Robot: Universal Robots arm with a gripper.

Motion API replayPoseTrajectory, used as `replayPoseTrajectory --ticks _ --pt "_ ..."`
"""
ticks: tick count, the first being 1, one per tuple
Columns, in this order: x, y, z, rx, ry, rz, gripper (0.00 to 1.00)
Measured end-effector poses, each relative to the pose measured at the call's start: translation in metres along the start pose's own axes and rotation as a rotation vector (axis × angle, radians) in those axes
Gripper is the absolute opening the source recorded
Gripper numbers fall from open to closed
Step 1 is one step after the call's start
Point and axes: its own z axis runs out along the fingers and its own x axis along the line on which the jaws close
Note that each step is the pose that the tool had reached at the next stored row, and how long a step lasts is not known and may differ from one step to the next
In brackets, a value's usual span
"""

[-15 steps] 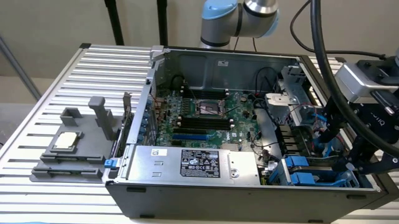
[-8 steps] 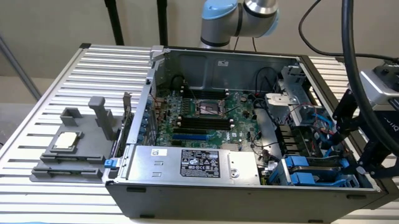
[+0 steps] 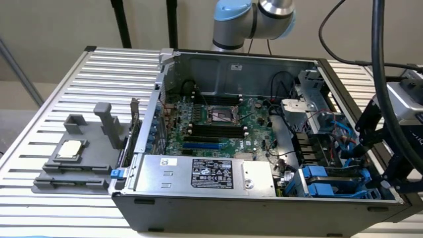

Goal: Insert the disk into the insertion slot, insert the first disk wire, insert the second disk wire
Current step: 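Insert the first disk wire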

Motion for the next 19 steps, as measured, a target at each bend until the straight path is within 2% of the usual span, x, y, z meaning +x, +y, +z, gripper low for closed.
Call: replayPoseTrajectory --ticks 5,7,9,10,13,15,16,17,19 --pt "0.0 -0.0012 0.0003 -0.0002 -0.0009 -0.004 0.6" --pt "-0.001 -0.0014 0.0003 -0.0005 -0.001 -0.005 0.52" --pt "-0.002 -0.0015 0.0004 -0.0011 -0.0011 -0.005 0.52" --pt "-0.003 -0.0015 0.0004 -0.0015 -0.0011 -0.005 0.45" --pt "-0.005 -0.0017 0.0005 -0.0029 -0.0011 -0.006 0.45" --pt "-0.007 -0.0019 0.0007 -0.0043 -0.0014 -0.006 0.36" --pt "-0.008 -0.002 0.0007 -0.005 -0.0014 -0.006 0.36" --pt "-0.009 -0.002 0.0007 -0.0057 -0.0015 -0.006 0.29" --pt "-0.011 -0.0022 0.0008 -0.007 -0.0016 -0.006 0.29"
